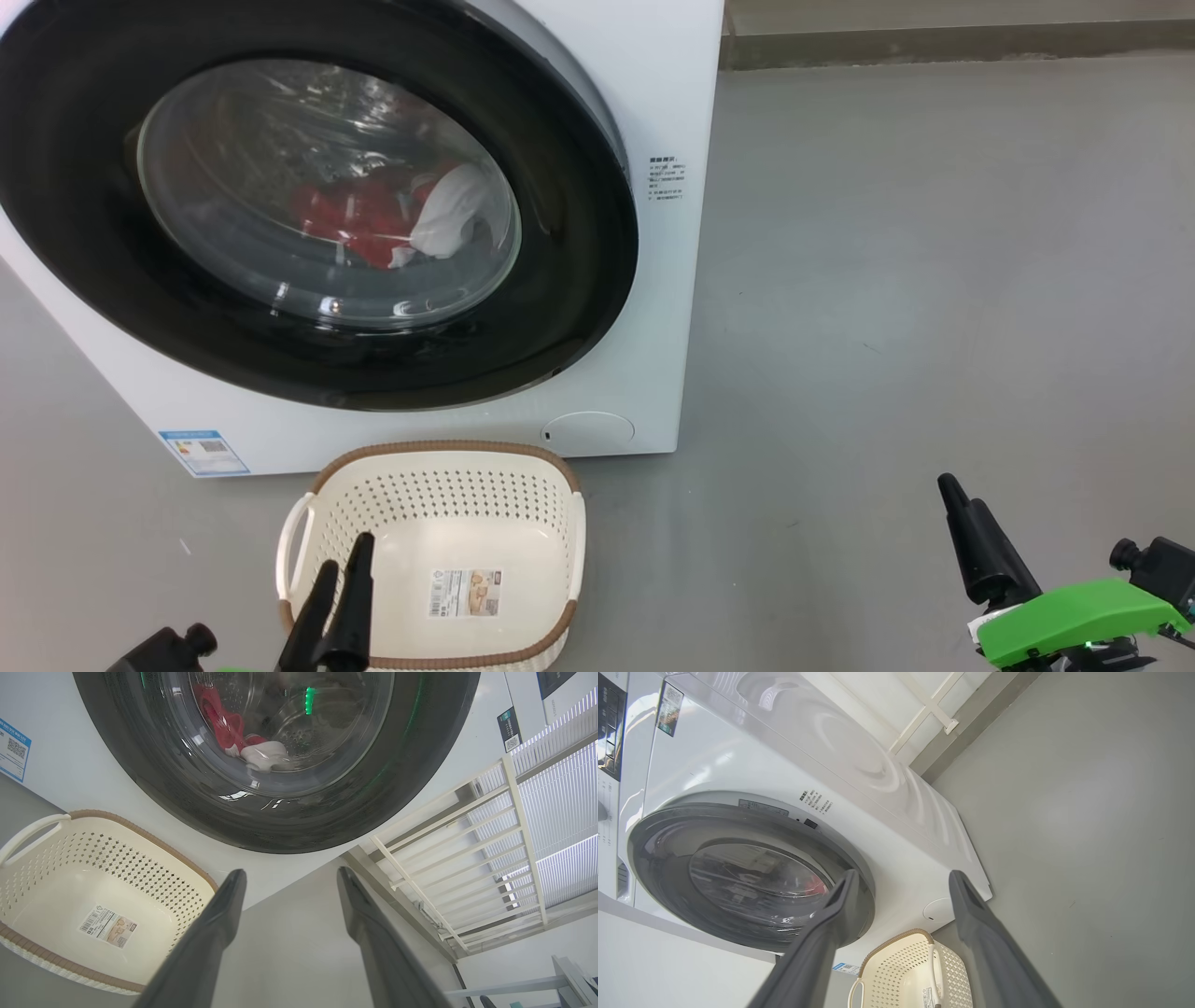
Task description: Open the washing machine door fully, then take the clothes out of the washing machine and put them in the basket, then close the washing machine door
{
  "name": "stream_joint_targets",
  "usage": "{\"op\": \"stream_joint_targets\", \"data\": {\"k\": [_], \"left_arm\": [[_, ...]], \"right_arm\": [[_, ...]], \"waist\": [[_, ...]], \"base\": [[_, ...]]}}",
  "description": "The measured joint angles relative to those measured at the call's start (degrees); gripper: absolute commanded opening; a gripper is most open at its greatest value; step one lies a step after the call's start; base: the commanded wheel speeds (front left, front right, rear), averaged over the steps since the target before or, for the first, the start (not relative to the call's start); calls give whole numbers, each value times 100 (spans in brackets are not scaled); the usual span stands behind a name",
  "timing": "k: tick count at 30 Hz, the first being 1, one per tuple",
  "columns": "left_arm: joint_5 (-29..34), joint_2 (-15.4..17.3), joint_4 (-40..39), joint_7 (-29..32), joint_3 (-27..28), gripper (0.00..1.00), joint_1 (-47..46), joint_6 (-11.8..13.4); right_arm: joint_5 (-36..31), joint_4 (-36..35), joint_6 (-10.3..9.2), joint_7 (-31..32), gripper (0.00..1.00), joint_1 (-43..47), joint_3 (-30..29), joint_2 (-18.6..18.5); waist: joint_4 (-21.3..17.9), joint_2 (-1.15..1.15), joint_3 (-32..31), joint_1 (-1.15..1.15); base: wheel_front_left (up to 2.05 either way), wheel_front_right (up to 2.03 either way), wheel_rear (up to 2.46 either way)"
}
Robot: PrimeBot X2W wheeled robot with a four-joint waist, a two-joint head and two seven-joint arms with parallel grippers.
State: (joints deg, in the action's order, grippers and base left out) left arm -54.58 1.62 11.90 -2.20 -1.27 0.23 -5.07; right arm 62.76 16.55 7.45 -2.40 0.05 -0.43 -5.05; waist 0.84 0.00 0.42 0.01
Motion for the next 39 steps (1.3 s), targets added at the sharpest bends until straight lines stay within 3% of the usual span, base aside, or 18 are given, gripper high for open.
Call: {"op": "stream_joint_targets", "data": {"k": [39], "left_arm": [[2704,54,-367,-648,-307,100,113,260]], "right_arm": [[-2120,-213,0,-613,100,119,302,-212]], "waist": [[46,0,33,0]], "base": [[0,0,0]]}}
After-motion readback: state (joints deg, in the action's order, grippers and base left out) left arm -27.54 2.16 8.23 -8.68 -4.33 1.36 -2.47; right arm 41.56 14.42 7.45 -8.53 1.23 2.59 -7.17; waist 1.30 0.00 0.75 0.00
